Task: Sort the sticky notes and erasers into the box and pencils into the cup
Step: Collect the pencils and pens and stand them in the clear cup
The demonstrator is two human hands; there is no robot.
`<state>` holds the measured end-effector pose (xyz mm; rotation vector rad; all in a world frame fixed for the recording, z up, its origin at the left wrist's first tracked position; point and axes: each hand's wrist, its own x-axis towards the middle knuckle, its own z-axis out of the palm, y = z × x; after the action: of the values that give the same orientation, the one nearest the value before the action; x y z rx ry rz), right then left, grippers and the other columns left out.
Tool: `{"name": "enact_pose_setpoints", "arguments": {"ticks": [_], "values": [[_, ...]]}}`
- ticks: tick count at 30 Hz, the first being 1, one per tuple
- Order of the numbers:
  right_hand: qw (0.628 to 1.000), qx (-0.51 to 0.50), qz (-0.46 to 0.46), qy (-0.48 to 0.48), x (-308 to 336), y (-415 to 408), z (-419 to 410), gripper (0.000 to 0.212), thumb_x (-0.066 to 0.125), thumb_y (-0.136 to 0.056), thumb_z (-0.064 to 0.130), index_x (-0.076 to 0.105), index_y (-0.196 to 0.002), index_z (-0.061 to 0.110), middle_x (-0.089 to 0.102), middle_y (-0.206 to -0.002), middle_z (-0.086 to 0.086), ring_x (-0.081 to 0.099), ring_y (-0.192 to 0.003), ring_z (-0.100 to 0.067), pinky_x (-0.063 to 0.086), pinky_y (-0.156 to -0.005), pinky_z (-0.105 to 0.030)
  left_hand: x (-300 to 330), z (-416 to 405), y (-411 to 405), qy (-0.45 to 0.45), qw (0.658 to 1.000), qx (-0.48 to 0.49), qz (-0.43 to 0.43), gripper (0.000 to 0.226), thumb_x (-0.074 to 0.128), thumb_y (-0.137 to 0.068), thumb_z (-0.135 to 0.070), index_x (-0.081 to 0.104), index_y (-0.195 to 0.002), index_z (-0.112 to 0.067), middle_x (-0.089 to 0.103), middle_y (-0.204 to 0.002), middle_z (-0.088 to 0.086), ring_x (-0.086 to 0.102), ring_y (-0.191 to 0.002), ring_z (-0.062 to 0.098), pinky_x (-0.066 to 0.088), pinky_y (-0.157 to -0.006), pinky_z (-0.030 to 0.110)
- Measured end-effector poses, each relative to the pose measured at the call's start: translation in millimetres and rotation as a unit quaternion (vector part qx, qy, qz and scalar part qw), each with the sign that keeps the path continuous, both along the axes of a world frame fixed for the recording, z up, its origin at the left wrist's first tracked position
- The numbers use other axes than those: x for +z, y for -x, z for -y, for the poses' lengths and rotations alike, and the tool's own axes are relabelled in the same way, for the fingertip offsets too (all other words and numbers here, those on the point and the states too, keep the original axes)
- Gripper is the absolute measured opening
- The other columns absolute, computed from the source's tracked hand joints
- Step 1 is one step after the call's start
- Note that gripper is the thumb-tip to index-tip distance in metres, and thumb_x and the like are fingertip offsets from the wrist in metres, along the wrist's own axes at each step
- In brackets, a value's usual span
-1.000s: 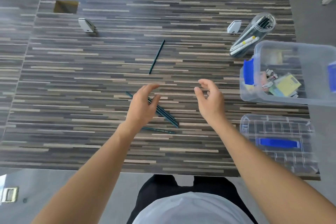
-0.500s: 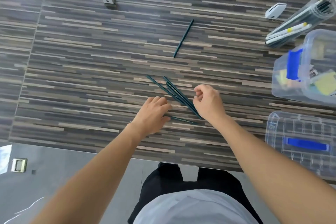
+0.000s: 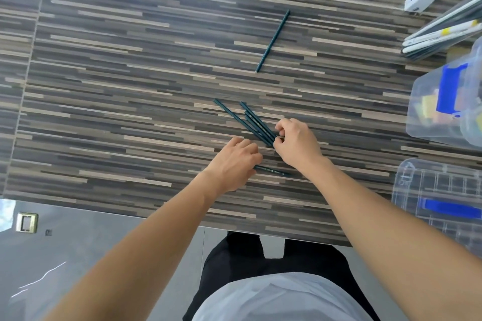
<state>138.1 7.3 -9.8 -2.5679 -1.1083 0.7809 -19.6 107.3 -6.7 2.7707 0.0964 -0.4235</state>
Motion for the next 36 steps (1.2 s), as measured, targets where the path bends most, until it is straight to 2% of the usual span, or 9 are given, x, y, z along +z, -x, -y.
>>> {"name": "enact_pose_setpoints", "arguments": {"ticks": [7,15,19,21,24,28,31,33,36], "values": [[1.0,0.001,0.013,0.013,-1.9,-1.7,-8.7,0.021,0.064,-0.086,0.014,0.061,-0.107,0.014,0.061,-0.099,-0.002,0.053,-0.085,-0.016,0.045,-0.068,-0.03,-5.8,2.4,-3.8,-0.006,1.0,-0.01,-0.015,0.022,0.06,-0.091,-0.029,0.067,-0.11,-0.019,0.063,-0.107,0.002,0.056,-0.104,0.024,0.039,-0.098,0.039],[0.999,0.013,0.03,0.022,-4.9,-3.4,-13.6,0.016,0.06,-0.09,0.013,0.059,-0.106,0.009,0.061,-0.101,-0.008,0.057,-0.088,-0.023,0.04,-0.066,-0.029,-11.8,1.1,-4.9,-0.003,1.0,0.0,-0.016,0.018,0.054,-0.096,-0.024,0.063,-0.11,-0.017,0.061,-0.108,0.002,0.054,-0.104,0.023,0.038,-0.096,0.035],[1.0,-0.002,0.023,0.009,-3.2,-6.2,-8.9,0.026,0.057,-0.091,0.012,0.058,-0.116,0.007,0.057,-0.108,-0.009,0.057,-0.093,-0.024,0.038,-0.069,-0.028,-7.1,-7.6,-4.5,0.019,0.999,0.029,-0.027,0.017,0.055,-0.093,-0.009,0.057,-0.11,-0.013,0.06,-0.106,0.005,0.054,-0.098,0.024,0.038,-0.088,0.031],[1.0,-0.023,0.003,0.002,0.3,-8.7,-5.9,0.027,0.054,-0.092,0.011,0.057,-0.119,0.007,0.051,-0.111,-0.008,0.055,-0.088,-0.022,0.038,-0.069,-0.027,-1.4,-14.9,-4.0,0.028,0.998,0.052,-0.03,0.025,0.053,-0.089,0.002,0.055,-0.11,-0.011,0.059,-0.105,0.006,0.055,-0.094,0.024,0.039,-0.084,0.031],[0.998,-0.066,-0.017,0.003,5.9,-12.9,-1.8,0.02,0.051,-0.094,0.007,0.054,-0.113,0.007,0.042,-0.113,-0.008,0.05,-0.078,-0.017,0.038,-0.067,-0.027,7.2,-28.2,-4.3,0.026,0.997,0.074,-0.019,0.038,0.048,-0.082,0.012,0.051,-0.114,-0.008,0.056,-0.104,0.008,0.055,-0.088,0.024,0.043,-0.081,0.033],[0.994,-0.107,-0.034,0.001,14.5,-16.5,5.5,0.014,0.053,-0.093,0.012,0.051,-0.107,0.01,0.044,-0.108,-0.005,0.049,-0.081,-0.016,0.037,-0.068,-0.027,12.1,-44.7,-4.9,-0.04,0.996,0.074,-0.003,0.026,0.049,-0.086,-0.004,0.05,-0.111,-0.01,0.056,-0.097,0.005,0.056,-0.081,0.021,0.039,-0.073,0.031],[0.995,-0.095,-0.038,0.004,17.1,-16.6,14.2,0.022,0.058,-0.091,0.016,0.054,-0.111,0.01,0.052,-0.101,-0.004,0.051,-0.085,-0.017,0.039,-0.069,-0.028,10.3,-57.7,-7.6,-0.073,0.994,0.074,0.013,0.025,0.054,-0.093,-0.02,0.051,-0.116,-0.012,0.063,-0.099,0.004,0.063,-0.09,0.025,0.042,-0.08,0.035],[0.994,-0.094,-0.047,0.007,17.1,-13.8,19.3,0.024,0.061,-0.089,0.016,0.058,-0.113,0.01,0.058,-0.1,-0.005,0.056,-0.086,-0.019,0.043,-0.069,-0.029,8.4,-65.1,-10.7,-0.086,0.995,0.057,0.011,0.031,0.054,-0.092,-0.02,0.051,-0.123,-0.014,0.066,-0.099,0.003,0.065,-0.092,0.025,0.042,-0.083,0.036],[0.994,-0.095,-0.058,-0.002,14.7,-6.7,22.4,0.016,0.065,-0.087,0.016,0.063,-0.102,0.013,0.062,-0.093,-0.002,0.06,-0.079,-0.016,0.046,-0.062,-0.024,6.8,-70.9,-18.5,-0.097,0.995,0.031,0.003,0.033,0.051,-0.093,-0.017,0.053,-0.126,-0.017,0.067,-0.101,0.001,0.065,-0.092,0.025,0.042,-0.083,0.035]]}}
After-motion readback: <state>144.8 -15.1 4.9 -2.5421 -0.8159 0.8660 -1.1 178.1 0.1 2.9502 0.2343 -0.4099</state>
